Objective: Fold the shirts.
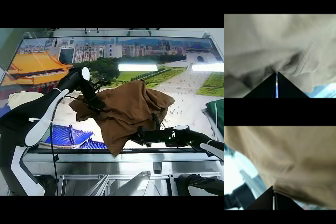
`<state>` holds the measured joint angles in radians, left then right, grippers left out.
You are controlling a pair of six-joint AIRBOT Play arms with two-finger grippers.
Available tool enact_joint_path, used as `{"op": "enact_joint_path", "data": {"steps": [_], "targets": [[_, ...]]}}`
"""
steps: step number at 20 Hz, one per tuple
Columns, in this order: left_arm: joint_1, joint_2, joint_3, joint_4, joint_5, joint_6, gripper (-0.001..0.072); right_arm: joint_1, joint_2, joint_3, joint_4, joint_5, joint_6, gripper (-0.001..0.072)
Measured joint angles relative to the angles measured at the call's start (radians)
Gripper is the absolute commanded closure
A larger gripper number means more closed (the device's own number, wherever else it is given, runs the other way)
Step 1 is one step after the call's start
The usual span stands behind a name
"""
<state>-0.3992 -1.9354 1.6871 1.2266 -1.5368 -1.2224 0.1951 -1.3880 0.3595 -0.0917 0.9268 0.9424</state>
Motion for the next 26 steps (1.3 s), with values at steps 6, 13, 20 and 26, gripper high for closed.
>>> {"op": "enact_joint_path", "data": {"steps": [6,13,20,26], "targets": [[0.146,0.118,0.001,-0.215,-0.003,0.035,0.0676,-0.242,0.121,0.026,-0.174,0.127,0.040,0.0694],[0.473,0.306,0.000,-0.812,-0.089,0.122,0.0676,-0.690,0.391,0.238,-0.133,0.504,0.045,0.0695],[0.854,0.621,0.000,-1.473,-0.187,0.177,0.0675,-1.021,0.655,0.694,0.407,0.691,0.013,0.0695],[1.112,0.780,-0.007,-1.566,-0.155,0.185,0.0675,-1.056,0.712,0.894,0.337,0.520,-0.031,0.0695]]}}
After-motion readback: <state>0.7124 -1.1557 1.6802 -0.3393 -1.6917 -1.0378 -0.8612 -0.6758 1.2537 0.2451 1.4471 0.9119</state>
